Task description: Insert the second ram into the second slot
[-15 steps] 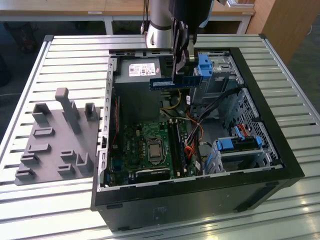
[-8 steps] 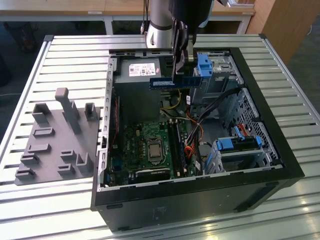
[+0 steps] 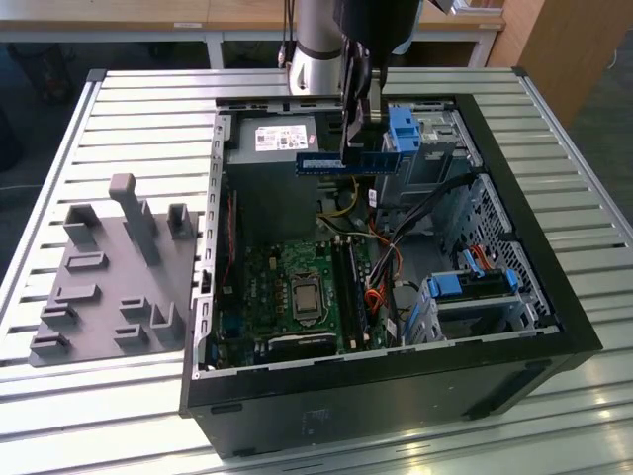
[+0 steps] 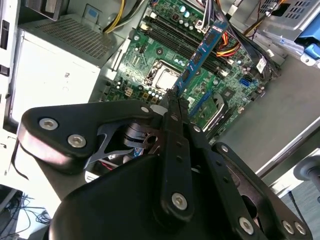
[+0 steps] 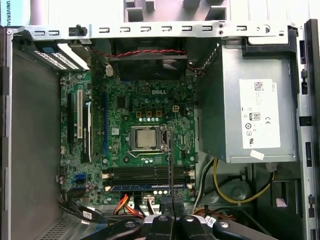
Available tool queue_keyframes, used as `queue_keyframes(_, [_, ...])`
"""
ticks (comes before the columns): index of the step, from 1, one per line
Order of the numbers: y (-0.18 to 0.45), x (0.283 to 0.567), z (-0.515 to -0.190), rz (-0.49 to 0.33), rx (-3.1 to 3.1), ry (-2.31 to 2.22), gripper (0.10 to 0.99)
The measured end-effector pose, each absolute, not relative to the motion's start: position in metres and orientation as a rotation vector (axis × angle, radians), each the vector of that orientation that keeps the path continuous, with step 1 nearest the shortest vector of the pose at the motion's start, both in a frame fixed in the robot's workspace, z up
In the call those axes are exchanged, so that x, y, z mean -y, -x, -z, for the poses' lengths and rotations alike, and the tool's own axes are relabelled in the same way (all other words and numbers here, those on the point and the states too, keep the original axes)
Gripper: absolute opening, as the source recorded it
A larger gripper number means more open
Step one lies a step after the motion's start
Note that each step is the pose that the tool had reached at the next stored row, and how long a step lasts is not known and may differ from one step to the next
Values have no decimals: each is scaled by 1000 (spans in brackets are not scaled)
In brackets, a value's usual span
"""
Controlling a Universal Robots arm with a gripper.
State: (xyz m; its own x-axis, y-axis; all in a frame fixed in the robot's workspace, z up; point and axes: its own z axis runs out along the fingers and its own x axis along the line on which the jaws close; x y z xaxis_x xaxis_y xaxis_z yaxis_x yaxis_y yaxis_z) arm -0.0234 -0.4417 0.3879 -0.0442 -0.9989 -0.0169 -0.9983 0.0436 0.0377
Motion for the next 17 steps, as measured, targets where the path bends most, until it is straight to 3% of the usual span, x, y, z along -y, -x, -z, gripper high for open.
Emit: queue_keyframes(17, [23, 442, -388, 61, 2313, -2106, 114])
